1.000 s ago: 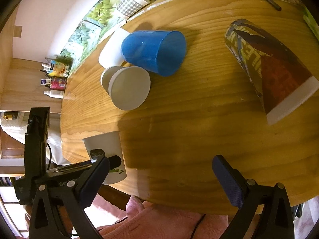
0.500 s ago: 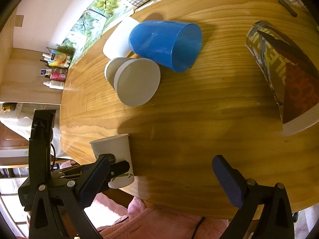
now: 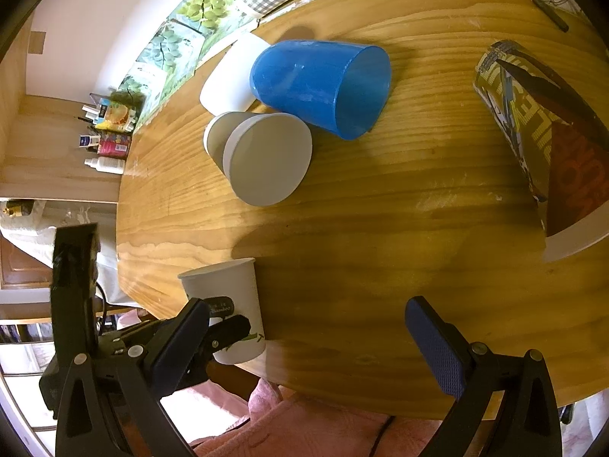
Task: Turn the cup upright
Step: 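Rotate the panda cup rim-up with the left gripper and set it on the desk, then open the left gripper and close the right gripper around the upright panda cup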
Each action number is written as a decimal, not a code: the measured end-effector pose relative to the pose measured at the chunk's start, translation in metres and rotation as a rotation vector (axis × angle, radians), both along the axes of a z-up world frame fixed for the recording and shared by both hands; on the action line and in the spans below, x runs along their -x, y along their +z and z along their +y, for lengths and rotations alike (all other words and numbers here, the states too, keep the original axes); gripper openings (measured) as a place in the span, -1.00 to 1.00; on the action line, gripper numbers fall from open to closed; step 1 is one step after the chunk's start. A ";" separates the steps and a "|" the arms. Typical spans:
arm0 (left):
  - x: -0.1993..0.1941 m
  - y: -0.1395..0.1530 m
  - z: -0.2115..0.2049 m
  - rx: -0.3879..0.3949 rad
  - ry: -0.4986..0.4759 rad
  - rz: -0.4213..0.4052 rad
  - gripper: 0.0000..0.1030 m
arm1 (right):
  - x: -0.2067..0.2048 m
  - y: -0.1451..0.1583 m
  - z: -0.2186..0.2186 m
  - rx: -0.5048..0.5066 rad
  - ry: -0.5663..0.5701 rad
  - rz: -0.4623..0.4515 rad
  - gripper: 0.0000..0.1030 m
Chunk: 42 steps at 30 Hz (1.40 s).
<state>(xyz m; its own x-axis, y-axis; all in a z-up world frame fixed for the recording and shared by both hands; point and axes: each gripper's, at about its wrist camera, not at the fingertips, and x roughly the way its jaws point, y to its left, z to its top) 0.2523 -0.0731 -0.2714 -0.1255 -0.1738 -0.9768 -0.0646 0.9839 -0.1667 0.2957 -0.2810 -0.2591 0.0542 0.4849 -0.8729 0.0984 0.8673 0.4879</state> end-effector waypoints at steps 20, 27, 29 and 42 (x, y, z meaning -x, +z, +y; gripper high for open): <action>0.040 0.083 0.059 -0.009 -0.108 -0.487 0.44 | 0.032 0.040 0.046 0.046 -0.036 -0.304 1.00; 0.061 0.098 0.085 -0.025 -0.051 -0.620 0.44 | 0.055 0.055 0.070 0.072 -0.049 -0.478 1.00; 0.066 0.100 0.094 -0.032 -0.045 -0.629 0.44 | 0.063 0.056 0.078 0.090 -0.058 -0.536 1.00; 0.100 0.110 0.130 0.003 -0.022 -0.713 0.44 | 0.097 0.045 0.105 0.177 -0.158 -0.754 1.00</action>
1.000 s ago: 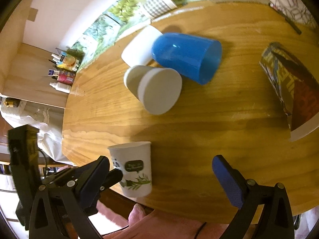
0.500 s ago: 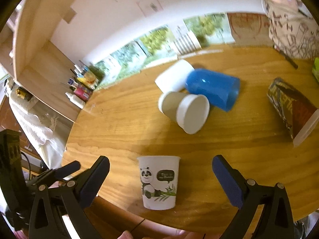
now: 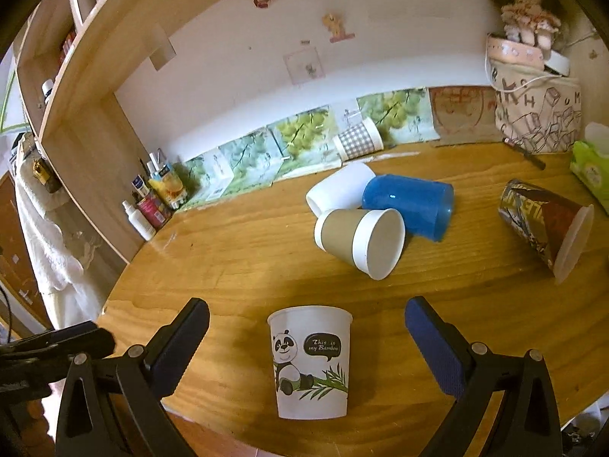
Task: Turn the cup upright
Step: 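Open the left gripper and close the right gripper around the upright panda cup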
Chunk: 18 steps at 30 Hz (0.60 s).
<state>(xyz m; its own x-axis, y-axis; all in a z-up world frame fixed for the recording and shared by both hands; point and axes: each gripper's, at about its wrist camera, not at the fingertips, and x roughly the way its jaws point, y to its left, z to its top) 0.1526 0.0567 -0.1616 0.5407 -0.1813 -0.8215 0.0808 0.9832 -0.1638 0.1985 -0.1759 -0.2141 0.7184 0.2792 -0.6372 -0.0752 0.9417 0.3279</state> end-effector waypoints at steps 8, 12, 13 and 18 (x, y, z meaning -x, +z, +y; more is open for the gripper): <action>0.010 0.004 0.012 -0.018 0.010 -0.016 0.44 | 0.001 -0.019 0.018 0.049 0.021 0.020 1.00; 0.010 0.004 0.015 -0.033 0.017 -0.013 0.44 | -0.003 -0.029 0.024 0.069 0.029 0.051 1.00; 0.010 0.004 0.016 -0.038 0.019 -0.011 0.44 | -0.004 -0.031 0.025 0.078 0.028 0.057 1.00; 0.009 -0.001 0.018 -0.038 0.029 0.014 0.44 | -0.011 -0.041 0.029 0.109 0.032 0.099 1.00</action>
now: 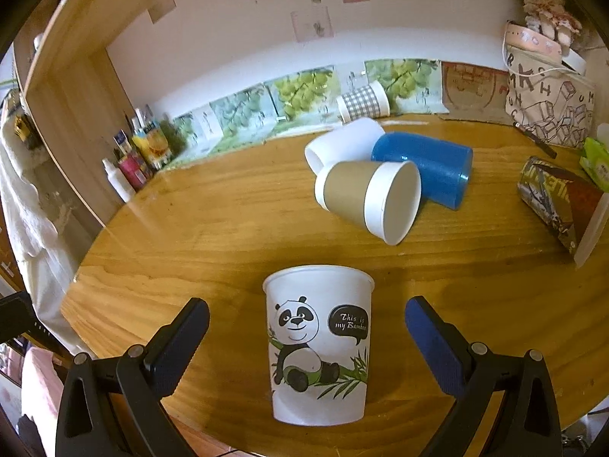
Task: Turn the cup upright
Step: 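Open the left gripper and close the right gripper around the upright panda cup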
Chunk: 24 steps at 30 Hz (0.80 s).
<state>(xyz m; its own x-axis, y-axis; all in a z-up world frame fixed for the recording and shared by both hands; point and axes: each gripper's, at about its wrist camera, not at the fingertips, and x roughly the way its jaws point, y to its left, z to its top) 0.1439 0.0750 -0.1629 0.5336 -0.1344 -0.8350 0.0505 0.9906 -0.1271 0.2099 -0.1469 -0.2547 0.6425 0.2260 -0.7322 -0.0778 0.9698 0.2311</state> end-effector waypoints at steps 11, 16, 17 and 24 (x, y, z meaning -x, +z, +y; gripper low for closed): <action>-0.007 -0.005 -0.002 0.004 0.020 0.020 0.44 | -0.022 -0.015 0.001 0.008 0.024 0.091 1.00; -0.010 -0.005 -0.007 0.002 0.009 0.018 0.44 | -0.032 -0.021 0.001 0.000 0.042 0.140 1.00; -0.010 -0.005 -0.009 0.000 0.006 0.016 0.44 | -0.034 -0.022 0.001 -0.002 0.044 0.149 1.00; -0.013 -0.006 -0.015 -0.011 -0.006 0.016 0.44 | -0.044 -0.032 -0.002 -0.023 0.066 0.223 0.68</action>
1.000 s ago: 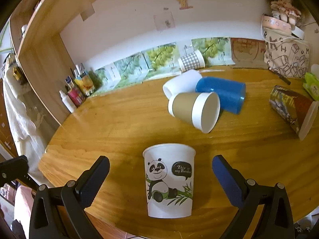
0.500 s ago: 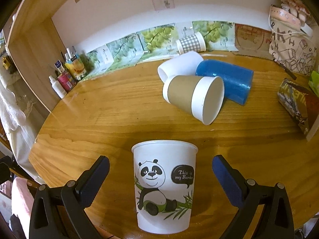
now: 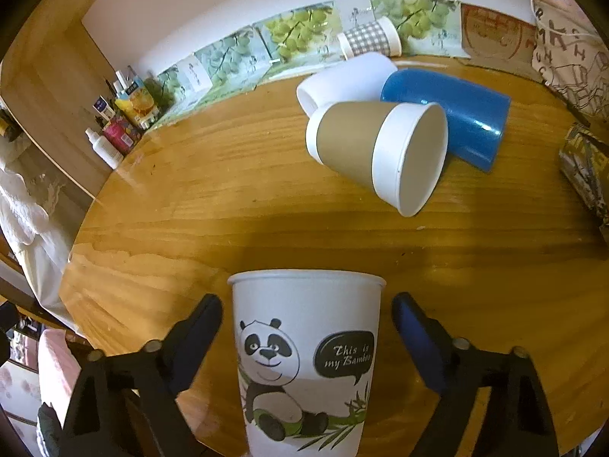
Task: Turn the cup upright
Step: 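Open the left gripper and close the right gripper around the upright panda cup, then lift the panda cup with the right gripper and lower it upright nearer the desk edge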
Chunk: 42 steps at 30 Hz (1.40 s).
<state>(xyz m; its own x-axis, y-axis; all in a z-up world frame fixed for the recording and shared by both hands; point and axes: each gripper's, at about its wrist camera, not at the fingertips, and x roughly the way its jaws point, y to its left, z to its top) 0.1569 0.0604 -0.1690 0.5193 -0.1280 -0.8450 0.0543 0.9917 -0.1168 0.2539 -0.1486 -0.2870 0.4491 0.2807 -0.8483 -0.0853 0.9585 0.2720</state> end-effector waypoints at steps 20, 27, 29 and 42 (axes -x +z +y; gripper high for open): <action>0.008 0.008 0.010 0.018 0.011 -0.038 0.44 | 0.019 0.028 0.018 0.070 0.129 -0.164 0.29; 0.009 0.012 0.020 0.018 -0.005 -0.060 0.44 | 0.042 0.041 0.026 0.114 0.093 -0.347 0.28; 0.009 0.013 0.024 0.015 -0.014 -0.066 0.44 | 0.048 0.042 0.029 0.136 0.079 -0.391 0.28; 0.013 0.011 0.041 -0.031 -0.073 -0.077 0.44 | 0.087 0.035 0.046 0.234 -0.114 -0.727 0.28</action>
<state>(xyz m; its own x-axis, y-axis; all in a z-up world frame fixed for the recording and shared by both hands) 0.1441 0.1013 -0.1578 0.5733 -0.1422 -0.8069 0.1337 0.9879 -0.0791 0.1670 -0.1028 -0.2517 0.9315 0.0489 -0.3605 -0.0623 0.9977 -0.0254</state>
